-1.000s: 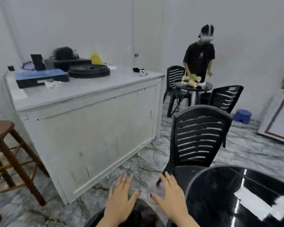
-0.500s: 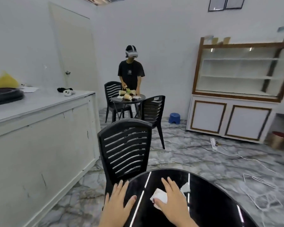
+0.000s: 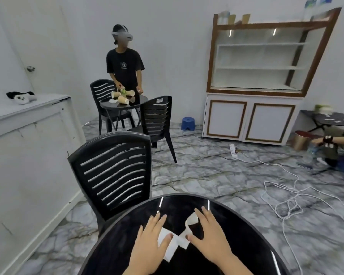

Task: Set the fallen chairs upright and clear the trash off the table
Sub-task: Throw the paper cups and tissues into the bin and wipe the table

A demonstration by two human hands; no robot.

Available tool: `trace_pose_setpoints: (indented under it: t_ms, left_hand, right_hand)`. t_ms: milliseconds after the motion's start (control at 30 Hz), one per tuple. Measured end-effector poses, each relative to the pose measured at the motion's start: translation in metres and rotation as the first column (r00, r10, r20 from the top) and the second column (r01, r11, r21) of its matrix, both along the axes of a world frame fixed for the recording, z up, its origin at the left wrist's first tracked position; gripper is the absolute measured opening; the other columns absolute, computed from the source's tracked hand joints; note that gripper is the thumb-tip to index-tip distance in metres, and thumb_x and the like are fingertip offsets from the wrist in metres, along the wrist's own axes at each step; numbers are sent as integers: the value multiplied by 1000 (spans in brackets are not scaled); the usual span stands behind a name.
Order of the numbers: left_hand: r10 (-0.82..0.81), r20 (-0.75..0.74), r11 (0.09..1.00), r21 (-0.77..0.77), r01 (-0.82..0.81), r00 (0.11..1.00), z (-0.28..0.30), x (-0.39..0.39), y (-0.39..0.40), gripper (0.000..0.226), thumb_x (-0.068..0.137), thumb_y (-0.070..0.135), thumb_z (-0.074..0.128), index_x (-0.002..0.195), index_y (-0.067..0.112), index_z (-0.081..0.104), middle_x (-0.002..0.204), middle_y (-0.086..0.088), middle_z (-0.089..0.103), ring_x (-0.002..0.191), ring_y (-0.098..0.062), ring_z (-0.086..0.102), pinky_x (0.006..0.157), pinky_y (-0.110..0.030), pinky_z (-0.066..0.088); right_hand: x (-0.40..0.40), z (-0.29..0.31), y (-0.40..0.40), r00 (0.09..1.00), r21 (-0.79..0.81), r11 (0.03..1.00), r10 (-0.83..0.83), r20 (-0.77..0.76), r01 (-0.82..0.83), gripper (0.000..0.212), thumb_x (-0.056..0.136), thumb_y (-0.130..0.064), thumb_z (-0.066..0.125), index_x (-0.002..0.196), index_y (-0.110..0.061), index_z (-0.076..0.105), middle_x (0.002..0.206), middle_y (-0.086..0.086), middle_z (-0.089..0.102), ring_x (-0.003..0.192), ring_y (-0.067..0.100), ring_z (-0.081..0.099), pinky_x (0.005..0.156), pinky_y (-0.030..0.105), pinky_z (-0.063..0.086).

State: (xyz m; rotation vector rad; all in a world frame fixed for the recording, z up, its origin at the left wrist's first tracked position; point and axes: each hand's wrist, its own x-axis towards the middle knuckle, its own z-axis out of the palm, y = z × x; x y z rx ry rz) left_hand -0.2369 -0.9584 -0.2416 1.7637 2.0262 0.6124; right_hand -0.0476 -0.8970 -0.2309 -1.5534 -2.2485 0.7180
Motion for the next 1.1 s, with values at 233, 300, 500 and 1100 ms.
trace_pose_setpoints:
  t_ms: [233, 300, 500, 1100]
  left_hand:
    - [10, -72, 998, -56, -14, 997, -42, 1, 28, 96, 62, 81, -8, 145, 36, 8, 153, 17, -2, 137, 0, -10, 116, -37, -2]
    - [51, -171, 993, -95, -68, 984, -52, 3, 33, 73, 78, 60, -3, 146, 33, 5, 157, 9, -4, 143, -10, -6, 116, -39, 0]
    - [63, -271, 987, -125, -100, 960, -94, 3, 34, 58, 94, 51, 8, 131, 25, 46, 147, 2, 32, 144, -14, 8, 110, -39, 14]
    - [49, -177, 983, -168, -79, 983, -88, -1, 29, 63, 96, 45, -1, 129, 27, 49, 139, 4, 48, 130, -15, 42, 111, -35, 26]
  right_hand:
    - [-21, -30, 20, 999, -95, 995, 31, 9, -30, 102, 62, -84, 36, 146, -34, 7, 157, -9, -5, 144, 12, -9, 118, 36, 6]
    - [-26, -39, 27, 999, -108, 994, 32, 17, -30, 109, 52, -89, 19, 146, -35, 5, 157, -10, -7, 143, 11, -11, 118, 36, 4]
    - [-32, -68, 40, 996, -115, 993, 41, 74, -32, 80, 82, -60, 47, 146, -33, 7, 156, -11, -2, 144, 12, -8, 115, 32, -2]
    - [-25, -83, 25, 997, -95, 995, -12, -70, 5, 50, 94, -32, 48, 140, -30, 31, 145, -20, 28, 134, -6, -1, 110, 17, -2]
